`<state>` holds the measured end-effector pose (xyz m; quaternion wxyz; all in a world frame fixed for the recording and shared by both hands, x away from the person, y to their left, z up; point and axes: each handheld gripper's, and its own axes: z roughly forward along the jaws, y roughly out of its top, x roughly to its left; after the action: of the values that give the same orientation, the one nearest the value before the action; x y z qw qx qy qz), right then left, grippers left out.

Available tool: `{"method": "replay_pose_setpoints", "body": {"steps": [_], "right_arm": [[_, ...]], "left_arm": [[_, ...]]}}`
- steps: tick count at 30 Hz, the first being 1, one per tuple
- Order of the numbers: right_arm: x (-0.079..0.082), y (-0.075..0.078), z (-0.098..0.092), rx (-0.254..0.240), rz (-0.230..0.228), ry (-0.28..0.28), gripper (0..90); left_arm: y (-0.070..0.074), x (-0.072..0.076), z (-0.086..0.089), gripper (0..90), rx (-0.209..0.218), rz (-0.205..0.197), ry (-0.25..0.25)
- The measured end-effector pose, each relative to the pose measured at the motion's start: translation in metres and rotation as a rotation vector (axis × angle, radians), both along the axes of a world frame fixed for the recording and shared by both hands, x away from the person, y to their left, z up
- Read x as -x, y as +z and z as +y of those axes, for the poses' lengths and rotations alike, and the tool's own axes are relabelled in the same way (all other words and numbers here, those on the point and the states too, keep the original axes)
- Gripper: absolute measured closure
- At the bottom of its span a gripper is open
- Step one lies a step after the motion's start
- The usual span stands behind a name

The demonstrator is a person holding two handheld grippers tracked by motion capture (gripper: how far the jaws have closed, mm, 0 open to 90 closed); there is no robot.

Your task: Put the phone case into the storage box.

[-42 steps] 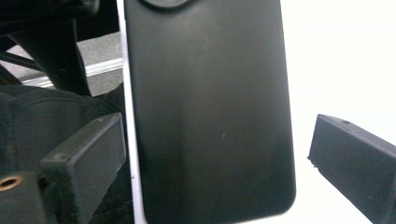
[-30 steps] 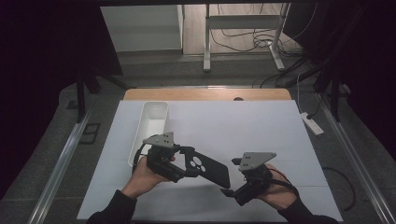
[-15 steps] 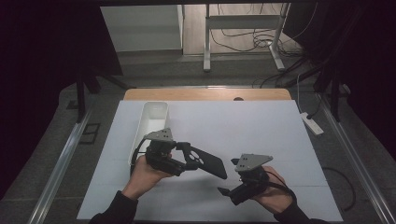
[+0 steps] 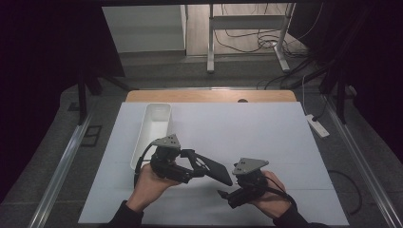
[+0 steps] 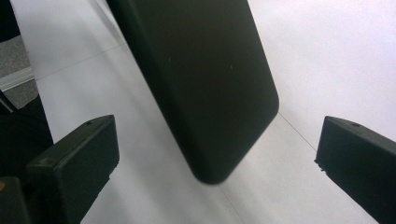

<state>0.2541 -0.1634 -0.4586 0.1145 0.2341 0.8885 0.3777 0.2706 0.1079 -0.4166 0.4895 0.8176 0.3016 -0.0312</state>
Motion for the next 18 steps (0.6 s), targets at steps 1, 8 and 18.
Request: {"method": "replay_pose_setpoints", "body": {"steps": [1, 8, 18], "right_arm": [[0.0, 0.0, 0.0, 0.0, 0.0, 0.0, 0.0], [0.001, 0.001, 0.004, 0.014, -0.012, -0.022, 0.0], [0.005, 0.004, 0.006, 0.031, -0.096, -0.062, 29.3]], "left_arm": [[0.0, 0.0, 0.0, 15.4, 0.0, 0.0, 0.0], [0.002, 0.004, -0.008, 15.4, 0.011, 0.015, 0.016], [0.002, 0.005, -0.017, 15.3, 0.031, 0.038, 0.016]]}}
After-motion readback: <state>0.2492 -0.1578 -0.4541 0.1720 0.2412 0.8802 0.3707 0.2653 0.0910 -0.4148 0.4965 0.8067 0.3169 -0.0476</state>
